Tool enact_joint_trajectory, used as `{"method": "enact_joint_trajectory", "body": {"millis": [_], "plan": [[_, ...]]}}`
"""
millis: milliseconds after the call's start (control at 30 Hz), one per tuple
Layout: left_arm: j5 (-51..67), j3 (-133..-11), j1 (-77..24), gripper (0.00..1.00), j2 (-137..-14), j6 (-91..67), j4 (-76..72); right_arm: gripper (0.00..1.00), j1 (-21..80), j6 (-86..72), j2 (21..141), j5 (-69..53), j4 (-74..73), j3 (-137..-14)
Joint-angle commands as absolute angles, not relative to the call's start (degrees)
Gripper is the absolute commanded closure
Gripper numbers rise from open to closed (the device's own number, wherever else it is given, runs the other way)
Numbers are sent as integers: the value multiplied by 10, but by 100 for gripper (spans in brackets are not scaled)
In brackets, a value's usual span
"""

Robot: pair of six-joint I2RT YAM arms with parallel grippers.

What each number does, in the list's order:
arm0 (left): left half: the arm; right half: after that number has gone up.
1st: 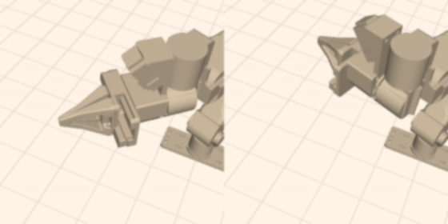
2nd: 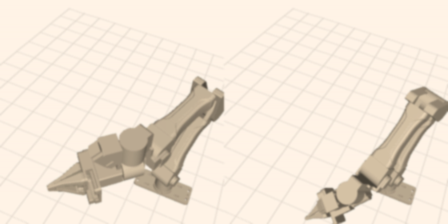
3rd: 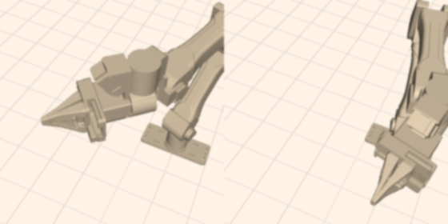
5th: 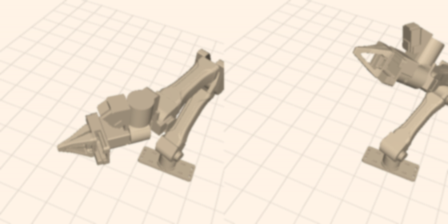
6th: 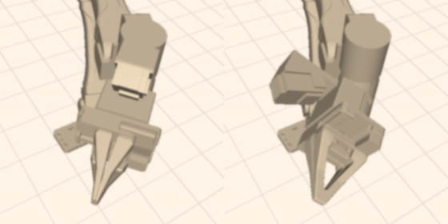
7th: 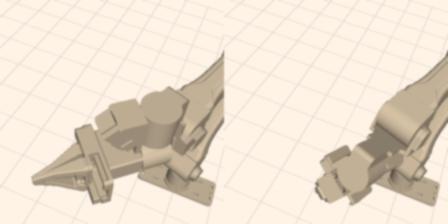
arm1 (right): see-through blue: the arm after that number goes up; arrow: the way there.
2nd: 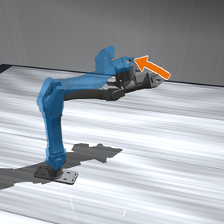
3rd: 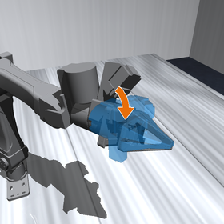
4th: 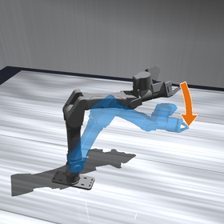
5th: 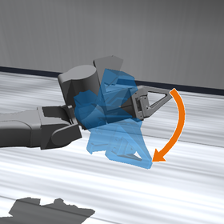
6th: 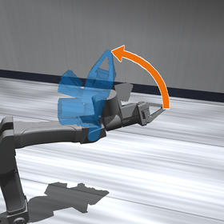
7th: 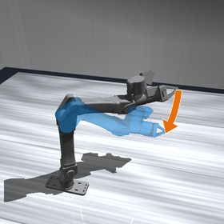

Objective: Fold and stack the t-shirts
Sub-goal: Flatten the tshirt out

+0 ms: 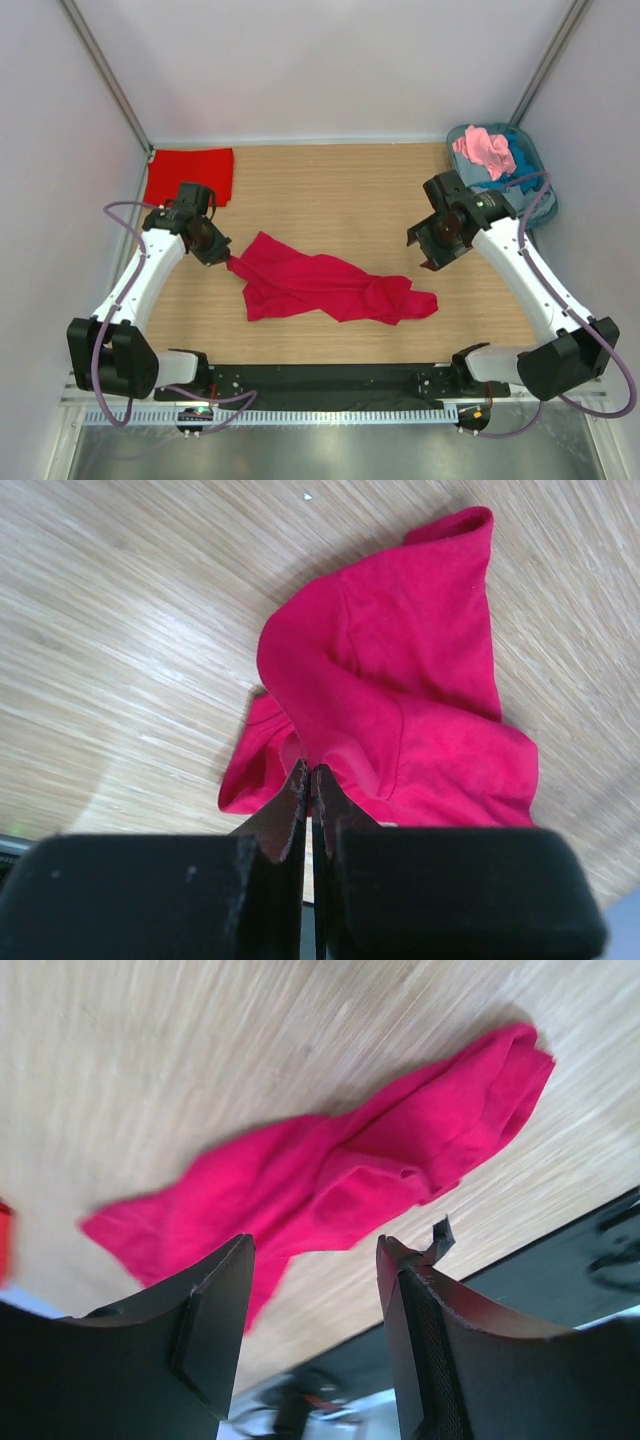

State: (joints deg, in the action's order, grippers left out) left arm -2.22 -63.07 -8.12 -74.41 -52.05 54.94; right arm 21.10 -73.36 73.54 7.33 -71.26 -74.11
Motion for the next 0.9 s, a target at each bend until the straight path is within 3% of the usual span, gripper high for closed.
{"method": "enact_joint_trajectory", "body": {"millis": [0, 200, 867], "plan": [[-8, -627, -76, 100, -729, -511, 526, 42, 204, -928, 766, 94, -786, -783], [-4, -623, -76, 100, -732, -498, 515, 47, 196, -930, 895, 24, -875, -850], [42, -613, -77, 100, -749, -473, 490, 44, 193, -1002, 909, 13, -916, -786]]}}
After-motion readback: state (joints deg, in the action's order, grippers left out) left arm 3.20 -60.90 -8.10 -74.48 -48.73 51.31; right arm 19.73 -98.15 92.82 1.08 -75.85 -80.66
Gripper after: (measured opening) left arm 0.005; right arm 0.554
